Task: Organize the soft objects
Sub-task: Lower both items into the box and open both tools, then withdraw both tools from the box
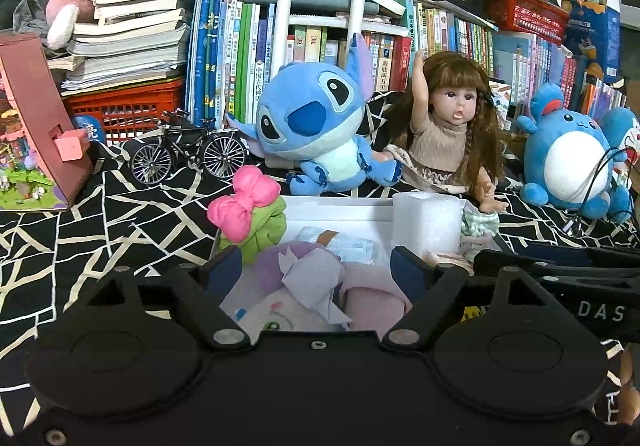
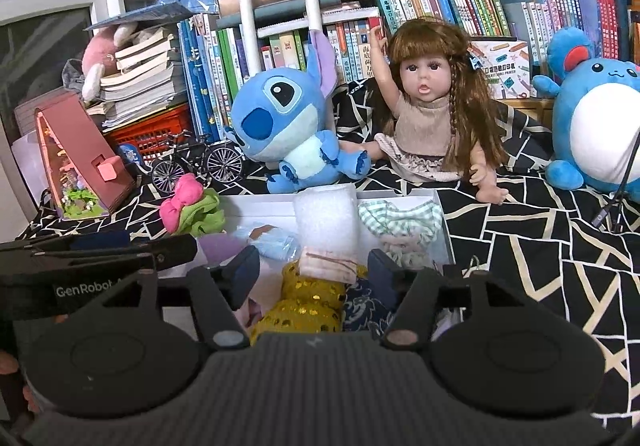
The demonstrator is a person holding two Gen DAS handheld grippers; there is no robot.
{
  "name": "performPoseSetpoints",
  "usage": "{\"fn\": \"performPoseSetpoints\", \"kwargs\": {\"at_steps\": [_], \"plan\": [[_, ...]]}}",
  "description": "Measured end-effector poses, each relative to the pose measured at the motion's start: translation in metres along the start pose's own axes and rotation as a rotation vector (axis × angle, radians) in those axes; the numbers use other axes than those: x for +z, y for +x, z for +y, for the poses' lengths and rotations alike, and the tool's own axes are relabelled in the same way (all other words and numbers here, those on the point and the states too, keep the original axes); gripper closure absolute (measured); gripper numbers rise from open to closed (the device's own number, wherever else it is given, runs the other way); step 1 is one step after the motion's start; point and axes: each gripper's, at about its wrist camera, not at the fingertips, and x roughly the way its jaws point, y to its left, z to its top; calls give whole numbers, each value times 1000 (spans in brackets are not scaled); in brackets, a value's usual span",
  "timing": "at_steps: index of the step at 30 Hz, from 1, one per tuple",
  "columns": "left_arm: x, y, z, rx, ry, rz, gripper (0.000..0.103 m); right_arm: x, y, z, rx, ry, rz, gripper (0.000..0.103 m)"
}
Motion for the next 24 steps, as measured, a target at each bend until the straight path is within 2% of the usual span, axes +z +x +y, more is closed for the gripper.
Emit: {"fn": "performPoseSetpoints", "kwargs": {"at_steps": [12,24], "plan": [[-21,-30,8,-8,-13,22,18,-20,-25,2,15,-1,-13,20],[-47,-47,11,-19,-40,52,15,-43,-39,2,-24,4,-28,14]]}}
